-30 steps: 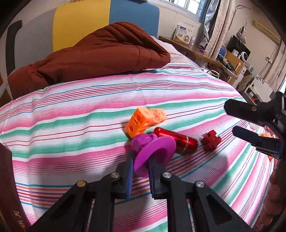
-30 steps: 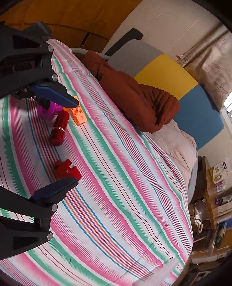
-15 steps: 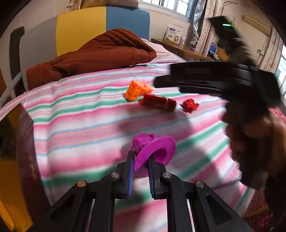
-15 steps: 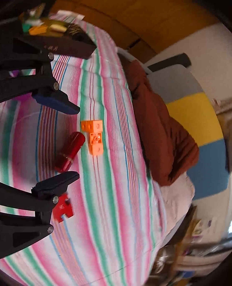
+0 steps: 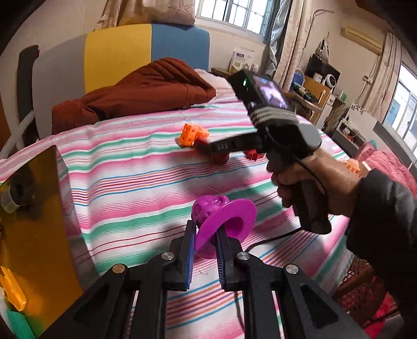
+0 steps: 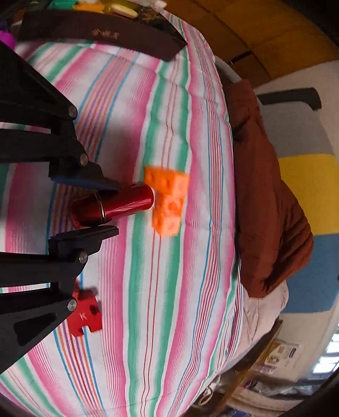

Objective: Organize rigid objects
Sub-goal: 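Grasp the purple spool with the left tool while the right tool grasps the red lipstick, then carry the purple spool over the tray and release it with the left tool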

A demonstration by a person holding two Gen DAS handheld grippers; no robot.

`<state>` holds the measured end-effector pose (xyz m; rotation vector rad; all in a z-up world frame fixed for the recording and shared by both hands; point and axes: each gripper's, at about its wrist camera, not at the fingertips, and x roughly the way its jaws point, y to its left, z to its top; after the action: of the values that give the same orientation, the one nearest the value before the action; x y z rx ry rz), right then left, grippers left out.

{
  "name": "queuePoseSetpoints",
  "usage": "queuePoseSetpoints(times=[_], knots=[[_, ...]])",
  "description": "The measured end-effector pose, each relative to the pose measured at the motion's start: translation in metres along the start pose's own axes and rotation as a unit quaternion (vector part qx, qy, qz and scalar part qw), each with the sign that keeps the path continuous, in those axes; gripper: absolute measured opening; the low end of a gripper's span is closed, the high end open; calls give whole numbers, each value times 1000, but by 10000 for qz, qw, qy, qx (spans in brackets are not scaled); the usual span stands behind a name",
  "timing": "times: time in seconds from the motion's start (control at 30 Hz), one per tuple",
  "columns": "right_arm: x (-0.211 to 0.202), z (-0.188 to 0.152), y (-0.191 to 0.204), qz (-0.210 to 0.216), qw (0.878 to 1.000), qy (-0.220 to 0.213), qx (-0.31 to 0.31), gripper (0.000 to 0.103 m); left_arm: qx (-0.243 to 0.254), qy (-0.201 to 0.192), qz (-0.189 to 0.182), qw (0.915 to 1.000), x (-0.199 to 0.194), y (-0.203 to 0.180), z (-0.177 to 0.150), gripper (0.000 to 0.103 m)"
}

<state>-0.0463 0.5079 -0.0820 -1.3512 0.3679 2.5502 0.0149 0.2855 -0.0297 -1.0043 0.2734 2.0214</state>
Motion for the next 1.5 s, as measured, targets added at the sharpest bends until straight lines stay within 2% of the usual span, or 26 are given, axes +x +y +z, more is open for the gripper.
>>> queuePoseSetpoints(times=[0.2,0.47,0.67,0.8,1.0,1.23,1.4,1.5], knots=[[1,-7,19,641,9976,267,-58,28,-176,-226,78,9996,-31,11,-4,13],[3,-7,30,584,9978,268,-187,28,-357,-380,230,9984,-59,29,-11,13],[10,-9,38,355,9981,308,-404,27,-479,-443,457,9968,-76,42,-19,13],[9,-10,45,452,9971,369,-481,27,-688,-511,669,9941,-92,57,-25,13],[10,-11,48,585,9965,402,-440,27,-1026,-639,1109,9865,-119,89,-37,13],[6,-17,67,427,9967,375,-585,27,-1493,-739,1704,9712,-148,137,-59,13],[6,-20,74,353,9962,300,-743,27,-2000,-738,1853,9593,-160,171,-73,13],[6,-20,74,335,9961,292,-764,27,-2175,-741,1864,9552,-162,183,-77,13]])
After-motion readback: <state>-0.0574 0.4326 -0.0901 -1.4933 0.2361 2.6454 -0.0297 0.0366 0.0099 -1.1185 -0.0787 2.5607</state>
